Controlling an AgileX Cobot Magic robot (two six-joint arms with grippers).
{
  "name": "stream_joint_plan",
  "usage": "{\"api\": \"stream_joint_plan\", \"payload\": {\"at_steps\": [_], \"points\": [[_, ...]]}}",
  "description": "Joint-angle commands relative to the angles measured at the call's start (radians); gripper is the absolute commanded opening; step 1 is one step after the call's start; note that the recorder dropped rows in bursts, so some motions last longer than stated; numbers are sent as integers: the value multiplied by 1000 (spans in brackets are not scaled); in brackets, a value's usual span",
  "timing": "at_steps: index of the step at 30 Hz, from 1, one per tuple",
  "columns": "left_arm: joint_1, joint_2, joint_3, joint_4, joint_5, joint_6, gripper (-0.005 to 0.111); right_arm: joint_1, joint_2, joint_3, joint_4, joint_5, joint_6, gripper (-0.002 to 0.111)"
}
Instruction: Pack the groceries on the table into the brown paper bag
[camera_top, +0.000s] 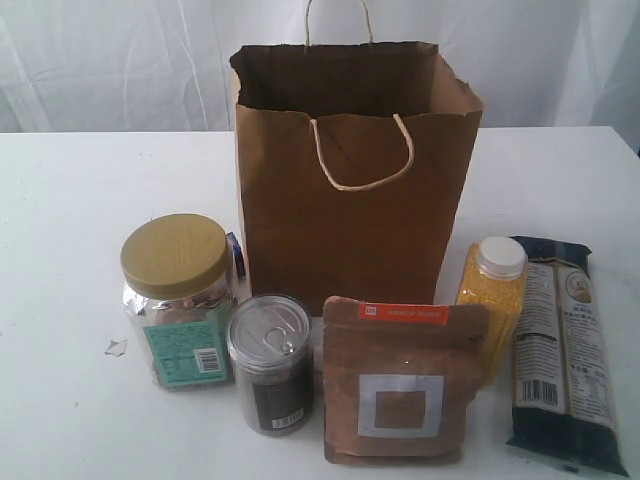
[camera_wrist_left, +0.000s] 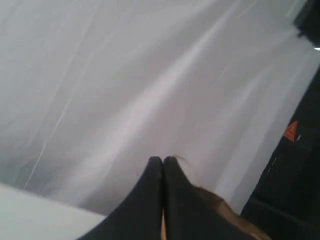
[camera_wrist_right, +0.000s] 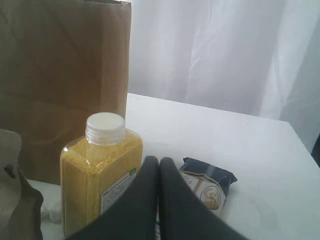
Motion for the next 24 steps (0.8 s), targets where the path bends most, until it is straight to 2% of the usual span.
{"api": "stream_joint_plan", "payload": {"at_steps": [1, 5, 9, 14, 17, 20, 22, 24], "points": [[-2, 33, -116, 424, -27, -286, 0, -6, -5, 1, 0, -10, -5, 0], [-2, 136, -186, 759, -46, -611, 0, -6, -5, 1, 0, -10, -5, 0], [-2, 288, -253, 1087, -81, -837, 0, -6, -5, 1, 0, -10, -5, 0], [-2, 468, -310, 1264, -103, -880, 0, -6, -5, 1, 0, -10, -5, 0], [-2, 566, -331, 1268, -110, -882, 3, -6, -5, 1, 0, -10, -5, 0], [-2, 659, -346, 1268, -136, -875, 17, -6, -5, 1, 0, -10, -5, 0], [-2, 705, -355, 1268, -154, -873, 33, -6, -5, 1, 0, -10, -5, 0], [-2, 747, -364, 1268, -168, -856, 55, -6, -5, 1, 0, -10, -5, 0]]}}
